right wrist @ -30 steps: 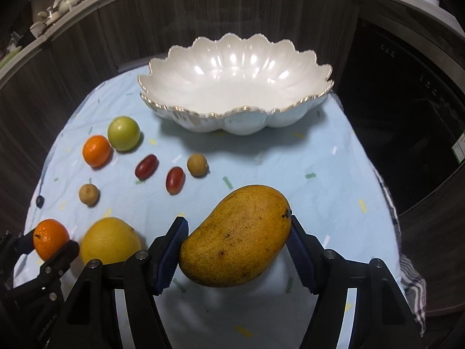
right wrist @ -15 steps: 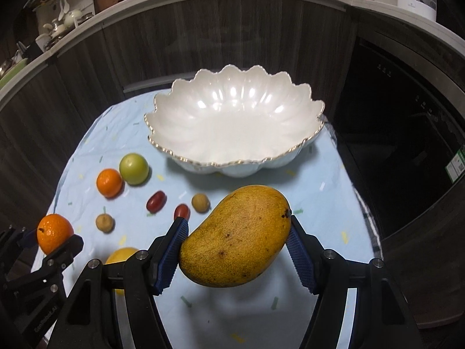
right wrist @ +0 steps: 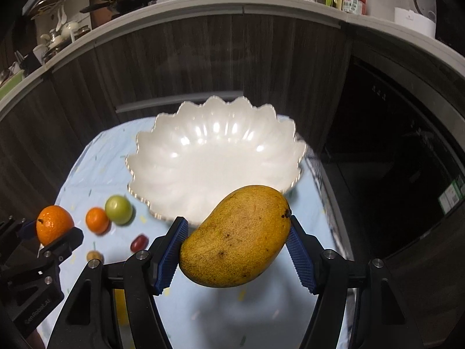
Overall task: Organize fruits
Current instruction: 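Grasp and lift the mandarin with the left tool while the right tool lifts the mango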
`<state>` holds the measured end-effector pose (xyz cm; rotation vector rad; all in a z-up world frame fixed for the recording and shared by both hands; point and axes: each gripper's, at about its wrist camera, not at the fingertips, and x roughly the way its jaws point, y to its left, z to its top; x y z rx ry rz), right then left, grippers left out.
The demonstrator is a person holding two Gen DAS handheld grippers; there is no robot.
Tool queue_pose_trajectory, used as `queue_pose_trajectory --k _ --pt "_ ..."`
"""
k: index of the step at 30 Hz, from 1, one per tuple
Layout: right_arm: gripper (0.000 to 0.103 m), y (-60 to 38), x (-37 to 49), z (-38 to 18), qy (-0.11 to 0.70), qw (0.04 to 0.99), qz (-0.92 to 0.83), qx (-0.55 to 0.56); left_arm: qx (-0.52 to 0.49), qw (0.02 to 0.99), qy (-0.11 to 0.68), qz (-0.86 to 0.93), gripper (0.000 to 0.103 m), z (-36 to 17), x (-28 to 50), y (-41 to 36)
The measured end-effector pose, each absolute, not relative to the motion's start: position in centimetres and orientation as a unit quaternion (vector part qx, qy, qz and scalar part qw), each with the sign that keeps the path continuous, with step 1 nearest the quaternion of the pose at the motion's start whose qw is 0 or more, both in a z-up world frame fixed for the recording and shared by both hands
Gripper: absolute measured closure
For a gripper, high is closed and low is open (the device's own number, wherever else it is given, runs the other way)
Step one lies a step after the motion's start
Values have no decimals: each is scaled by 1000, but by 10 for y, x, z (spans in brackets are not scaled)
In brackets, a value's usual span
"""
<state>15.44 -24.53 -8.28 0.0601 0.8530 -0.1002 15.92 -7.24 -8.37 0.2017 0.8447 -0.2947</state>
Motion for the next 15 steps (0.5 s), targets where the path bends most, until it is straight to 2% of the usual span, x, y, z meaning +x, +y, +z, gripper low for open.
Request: queue_pose_trajectory --k 15 --pt "35 -276 205 -71 406 912 -49 33 95 901 392 -160 57 -69 218 -103"
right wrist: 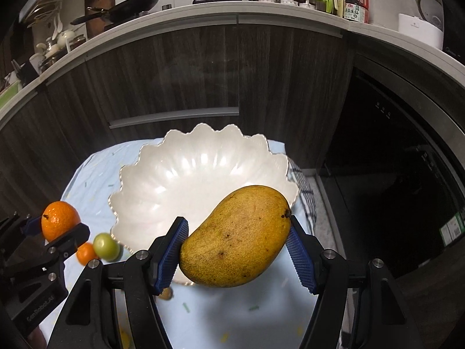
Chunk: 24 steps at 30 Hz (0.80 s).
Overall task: Organize fruits
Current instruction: 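Grasp and lift the mandarin with the left tool while the right tool lifts the mango, then release the mandarin and mango into the white bowl with both tools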
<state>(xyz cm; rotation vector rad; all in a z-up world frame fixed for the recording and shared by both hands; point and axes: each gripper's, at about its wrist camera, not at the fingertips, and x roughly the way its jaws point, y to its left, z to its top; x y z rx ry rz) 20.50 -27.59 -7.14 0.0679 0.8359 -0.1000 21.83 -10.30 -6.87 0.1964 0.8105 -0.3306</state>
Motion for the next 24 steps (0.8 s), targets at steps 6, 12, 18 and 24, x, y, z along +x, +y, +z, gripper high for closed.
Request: queue_pose_trajectory --k 6,12,18,24 --pt "35 -285 225 -77 409 911 -47 30 94 896 402 -166 57 -76 241 -116" --pt "35 -289 245 -87 422 905 -40 22 93 892 409 -169 57 -86 260 -126" --pt "35 -293 261 -101 437 899 -33 22 92 884 425 -172 57 -102 276 -135" --pt "35 -296 271 -115 453 891 -32 27 89 878 439 -171 57 -114 284 -136"
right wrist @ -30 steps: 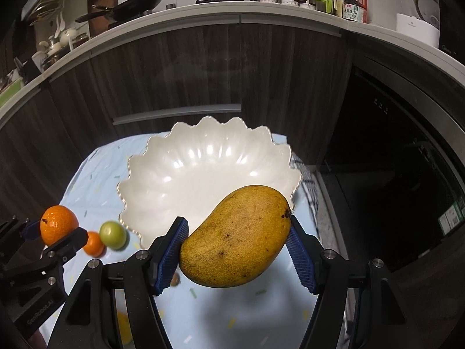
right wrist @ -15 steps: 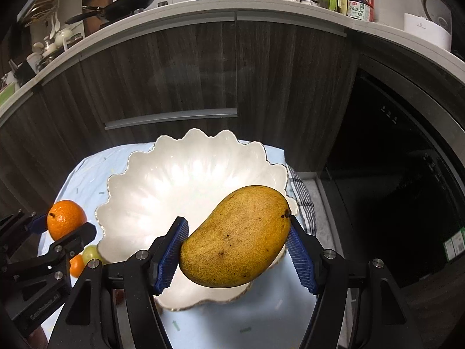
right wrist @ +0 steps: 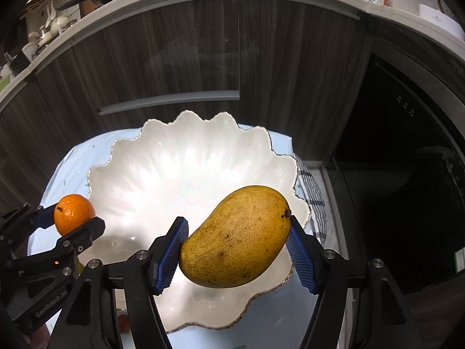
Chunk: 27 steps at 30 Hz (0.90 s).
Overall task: Organize fruits
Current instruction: 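Release the mandarin and mango into the white bowl with both tools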
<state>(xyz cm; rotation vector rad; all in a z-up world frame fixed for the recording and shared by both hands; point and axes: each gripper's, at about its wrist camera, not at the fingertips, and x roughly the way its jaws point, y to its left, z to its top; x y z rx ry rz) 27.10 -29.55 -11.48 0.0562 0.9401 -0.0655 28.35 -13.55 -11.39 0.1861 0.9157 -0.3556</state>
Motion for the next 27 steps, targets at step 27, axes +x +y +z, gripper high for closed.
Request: queue_pose_trajectory --k 27 --pt "22 -293 256 -114 448 892 -50 12 97 876 449 -146 26 -120 277 -133"
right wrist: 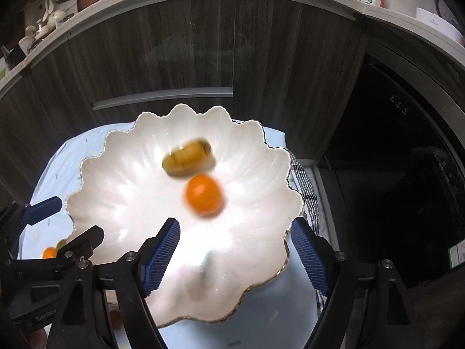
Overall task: Organize fruits
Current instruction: 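Release the mandarin and mango into the white bowl with both tools, then move the left tool to the blueberry while the right tool reaches the yellow citrus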
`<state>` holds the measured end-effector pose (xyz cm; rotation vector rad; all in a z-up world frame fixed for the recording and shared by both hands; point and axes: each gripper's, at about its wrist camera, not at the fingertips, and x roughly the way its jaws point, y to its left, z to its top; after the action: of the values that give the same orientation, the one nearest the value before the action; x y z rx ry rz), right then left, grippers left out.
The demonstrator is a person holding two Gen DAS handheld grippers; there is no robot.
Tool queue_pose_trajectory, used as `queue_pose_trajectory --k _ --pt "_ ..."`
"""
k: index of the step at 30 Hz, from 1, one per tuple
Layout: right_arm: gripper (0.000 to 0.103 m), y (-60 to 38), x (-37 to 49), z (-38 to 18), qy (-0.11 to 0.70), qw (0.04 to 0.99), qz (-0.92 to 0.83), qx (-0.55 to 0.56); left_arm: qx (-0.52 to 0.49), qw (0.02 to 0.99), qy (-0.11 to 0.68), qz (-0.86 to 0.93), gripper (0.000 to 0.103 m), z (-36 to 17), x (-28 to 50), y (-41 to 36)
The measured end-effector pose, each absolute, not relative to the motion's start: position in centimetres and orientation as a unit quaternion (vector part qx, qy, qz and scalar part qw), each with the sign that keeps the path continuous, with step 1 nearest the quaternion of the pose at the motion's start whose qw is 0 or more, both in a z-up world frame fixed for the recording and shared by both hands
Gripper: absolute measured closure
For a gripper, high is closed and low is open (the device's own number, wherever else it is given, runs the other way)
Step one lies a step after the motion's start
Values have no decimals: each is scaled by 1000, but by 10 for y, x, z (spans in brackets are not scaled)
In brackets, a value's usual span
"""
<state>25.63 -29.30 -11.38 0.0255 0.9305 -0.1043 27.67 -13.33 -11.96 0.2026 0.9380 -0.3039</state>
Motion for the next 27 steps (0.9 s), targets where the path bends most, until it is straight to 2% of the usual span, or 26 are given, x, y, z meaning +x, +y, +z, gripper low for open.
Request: queue_pose_trajectory --k 27 --pt "22 -262 190 -75 422 905 -36 25 85 900 411 -121 25 -74 205 -83"
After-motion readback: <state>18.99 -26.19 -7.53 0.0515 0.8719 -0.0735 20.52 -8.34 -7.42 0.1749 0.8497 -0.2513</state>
